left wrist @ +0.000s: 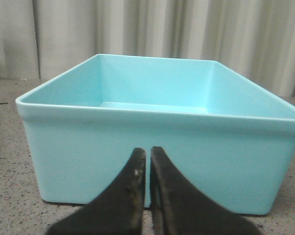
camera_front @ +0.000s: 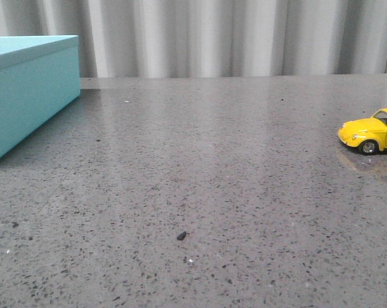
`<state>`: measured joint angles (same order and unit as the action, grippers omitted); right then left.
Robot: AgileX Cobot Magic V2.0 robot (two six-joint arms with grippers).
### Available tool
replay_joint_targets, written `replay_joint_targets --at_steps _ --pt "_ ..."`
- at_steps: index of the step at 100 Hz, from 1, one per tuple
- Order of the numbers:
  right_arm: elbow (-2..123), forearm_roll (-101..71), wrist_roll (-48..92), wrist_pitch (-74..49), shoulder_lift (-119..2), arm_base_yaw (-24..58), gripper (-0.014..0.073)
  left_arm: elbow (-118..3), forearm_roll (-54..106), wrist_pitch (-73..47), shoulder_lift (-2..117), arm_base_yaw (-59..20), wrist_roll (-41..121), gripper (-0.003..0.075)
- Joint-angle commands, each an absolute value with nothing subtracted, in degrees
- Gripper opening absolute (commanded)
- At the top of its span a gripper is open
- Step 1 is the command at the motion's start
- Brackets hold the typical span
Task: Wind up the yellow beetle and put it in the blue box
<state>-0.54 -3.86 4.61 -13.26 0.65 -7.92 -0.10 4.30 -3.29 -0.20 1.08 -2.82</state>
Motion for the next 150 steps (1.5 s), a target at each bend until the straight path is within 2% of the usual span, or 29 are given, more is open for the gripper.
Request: replay_joint_targets --at_steps 1,23,50,72,89,102,116,150 --pt "-1.74 -4.15 4.78 -6.40 1.79 -8.23 -0.0043 1.39 4.89 1.93 -2.01 0.74 -3.46 -0.0021" --pt "-1.40 -4.15 4.78 -2.49 1.67 -8.23 -0.0042 1.14 5.93 2.53 -2.01 0.74 -3.46 -0.0021" --pt "4.93 -4.15 4.78 -9.63 -1.55 -8.23 -0.0043 -4.70 6.88 -1.42 0.06 0.74 -3.46 -0.0021" --pt "16.72 -4.15 4.78 -19.79 -11.13 -8.23 -0.0041 -11.55 6.07 -2.32 6.80 0.74 -3.46 -0.0021" --pt "20.23 -4.15 4.78 -17.85 -16.16 -8.23 -0.0041 -14.52 6.07 0.00 10.53 0.74 -3.46 -0.0021" --pt "20.79 -4.30 4.78 -17.36 -17.67 -8.23 -0.0041 -14.51 6.20 2.32 11.18 0.74 -3.46 -0.0021" --pt "24.58 -4.39 4.78 -23.11 -21.30 -8.23 -0.0041 -15.05 6.20 1.97 11.29 0.74 -3.46 -0.0021" --pt "39.47 -4.39 4.78 -34.80 -39.19 -4.59 -0.0041 -15.13 6.20 1.88 11.29 0.74 -3.46 -0.0021"
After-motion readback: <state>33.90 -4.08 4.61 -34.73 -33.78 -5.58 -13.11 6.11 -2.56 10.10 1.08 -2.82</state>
